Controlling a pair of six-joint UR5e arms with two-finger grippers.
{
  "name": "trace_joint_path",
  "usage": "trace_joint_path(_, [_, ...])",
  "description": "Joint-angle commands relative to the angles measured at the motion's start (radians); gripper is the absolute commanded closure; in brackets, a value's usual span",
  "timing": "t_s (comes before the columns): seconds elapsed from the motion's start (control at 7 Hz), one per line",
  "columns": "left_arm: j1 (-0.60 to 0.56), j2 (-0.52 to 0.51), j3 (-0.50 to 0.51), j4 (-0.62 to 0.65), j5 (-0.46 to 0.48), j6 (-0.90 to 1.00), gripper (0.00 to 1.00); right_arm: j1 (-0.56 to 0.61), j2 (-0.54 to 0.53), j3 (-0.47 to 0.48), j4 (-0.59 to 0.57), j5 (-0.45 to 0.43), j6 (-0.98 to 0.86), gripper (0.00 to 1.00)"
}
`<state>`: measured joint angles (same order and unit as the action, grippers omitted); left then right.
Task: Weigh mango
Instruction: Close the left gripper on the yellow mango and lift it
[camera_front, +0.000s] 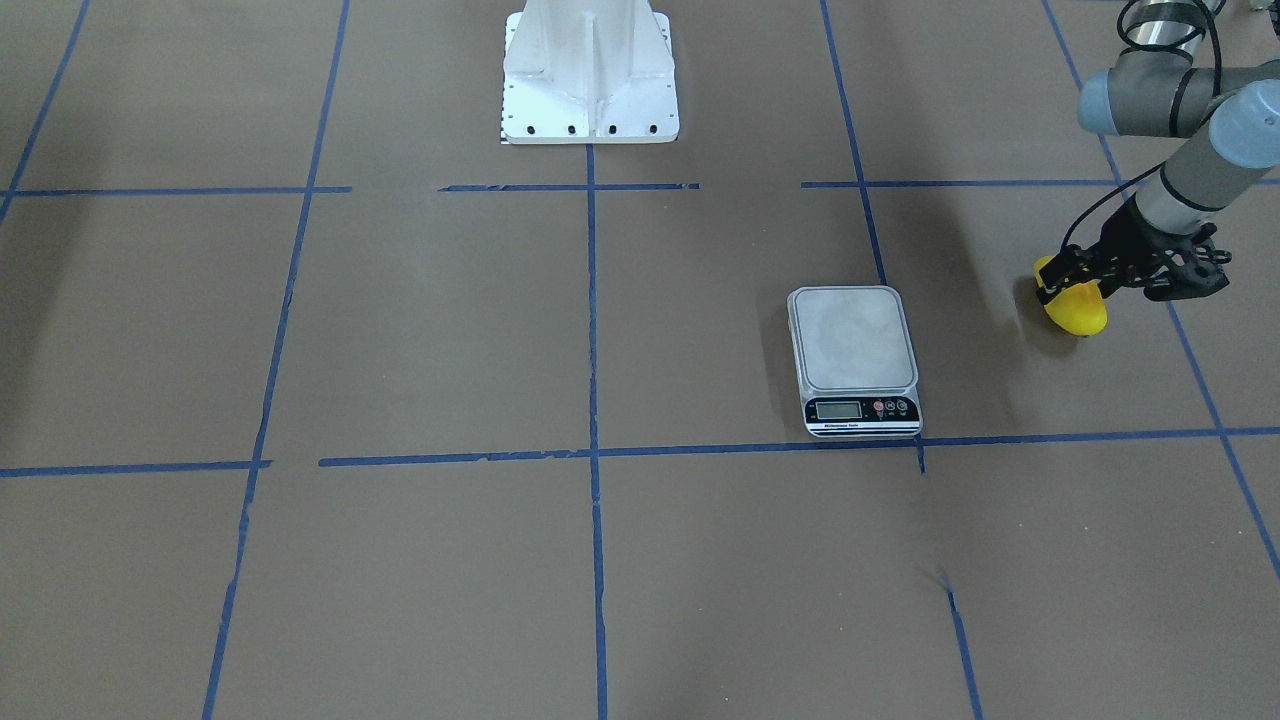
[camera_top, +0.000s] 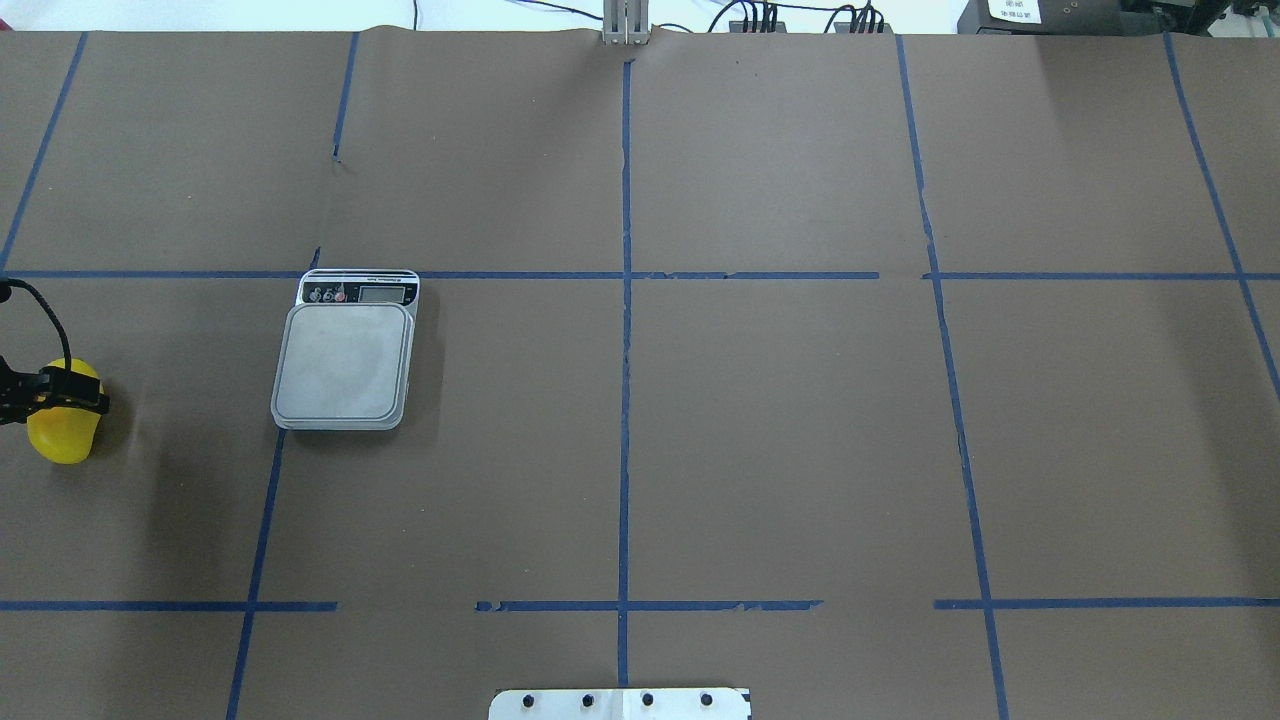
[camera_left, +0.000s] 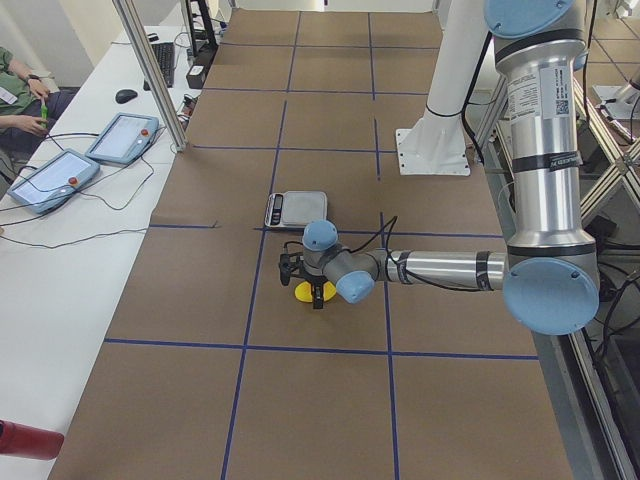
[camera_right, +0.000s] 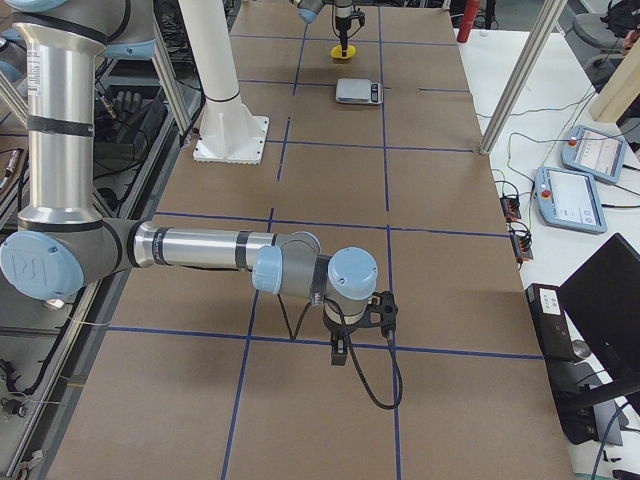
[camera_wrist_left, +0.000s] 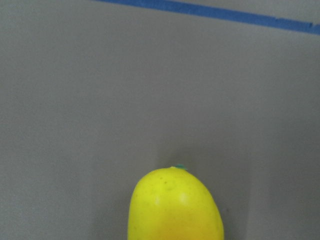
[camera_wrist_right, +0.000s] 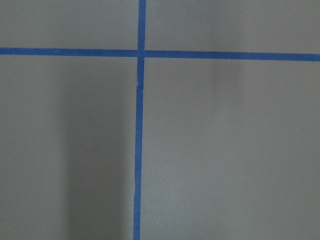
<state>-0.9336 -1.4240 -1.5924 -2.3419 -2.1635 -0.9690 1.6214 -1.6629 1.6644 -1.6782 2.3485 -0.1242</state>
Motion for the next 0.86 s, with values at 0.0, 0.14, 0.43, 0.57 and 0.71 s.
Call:
trace_joint_path(0.0, [0.015, 0.0, 0.0, 0.0, 0.001, 0.003, 0.23, 0.0, 0.0, 0.0, 0.0, 0.0, 0.0, 0.0])
trace_joint_path(0.14, [0.012, 0.0, -0.008, 0.001, -0.001, 0.007, 0.91, 0.0, 0.0, 0.0, 0.002, 0.0, 0.0, 0.0])
trace_joint_path(0.43, [-0.004, 0.042, -0.116, 0.018, -0.016, 0.01, 1.0, 0.0, 0.0, 0.0, 0.002, 0.0, 0.0, 0.0])
trace_joint_path(0.57, [-0.004, 0.075, -0.217, 0.065, -0.06, 0.01, 1.0, 0.0, -0.001, 0.0, 0.002, 0.0, 0.0, 0.0])
trace_joint_path(0.71, [-0.026, 0.076, -0.294, 0.158, -0.128, 0.022, 1.0, 0.0, 0.0, 0.0, 0.002, 0.0, 0.0, 0.0])
